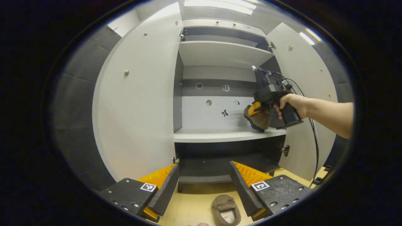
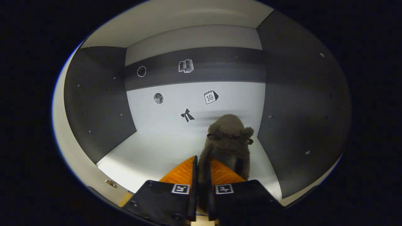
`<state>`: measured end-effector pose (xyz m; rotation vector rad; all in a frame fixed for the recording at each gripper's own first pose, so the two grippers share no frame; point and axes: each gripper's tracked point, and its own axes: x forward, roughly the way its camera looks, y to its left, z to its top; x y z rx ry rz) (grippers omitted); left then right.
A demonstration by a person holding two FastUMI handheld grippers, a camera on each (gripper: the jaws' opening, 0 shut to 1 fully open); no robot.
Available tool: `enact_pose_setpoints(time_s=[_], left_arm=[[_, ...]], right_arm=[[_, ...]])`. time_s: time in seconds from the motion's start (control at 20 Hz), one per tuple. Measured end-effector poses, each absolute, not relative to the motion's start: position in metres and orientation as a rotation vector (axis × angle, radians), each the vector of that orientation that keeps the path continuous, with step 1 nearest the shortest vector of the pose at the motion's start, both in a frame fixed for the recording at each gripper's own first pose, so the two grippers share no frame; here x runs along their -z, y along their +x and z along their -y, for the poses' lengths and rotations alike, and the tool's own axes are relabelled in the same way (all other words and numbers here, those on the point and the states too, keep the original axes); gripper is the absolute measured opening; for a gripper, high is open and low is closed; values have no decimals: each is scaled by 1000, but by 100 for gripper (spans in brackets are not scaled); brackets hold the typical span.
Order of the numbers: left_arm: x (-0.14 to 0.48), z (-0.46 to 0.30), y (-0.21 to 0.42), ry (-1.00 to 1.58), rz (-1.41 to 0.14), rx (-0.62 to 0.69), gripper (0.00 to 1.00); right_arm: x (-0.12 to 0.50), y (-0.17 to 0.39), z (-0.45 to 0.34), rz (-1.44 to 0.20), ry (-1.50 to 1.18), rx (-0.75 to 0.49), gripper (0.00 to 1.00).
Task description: Grab one shoe with the right hand and put it into the shoe cabinet, grab the other shoe with the left hand and put it into the shoe cabinet; then close the right door with the right hand and the left door with the left hand.
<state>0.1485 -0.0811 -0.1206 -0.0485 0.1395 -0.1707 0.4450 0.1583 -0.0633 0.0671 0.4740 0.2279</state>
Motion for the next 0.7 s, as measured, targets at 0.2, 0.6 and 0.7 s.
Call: enact_pose_setpoints(time_s=[0.2,0.6,0.7], left_arm=[[124,82,150,-40,-150,172,93],[155,92,158,-31,-204,209,93],[168,95,160,-24,-230,223,93]], right_arm=[[44,440,-158,-411,79,-238,63],[2,364,-139,-226,84,-225,98],[1,344,-137,-201,64,-233,94]])
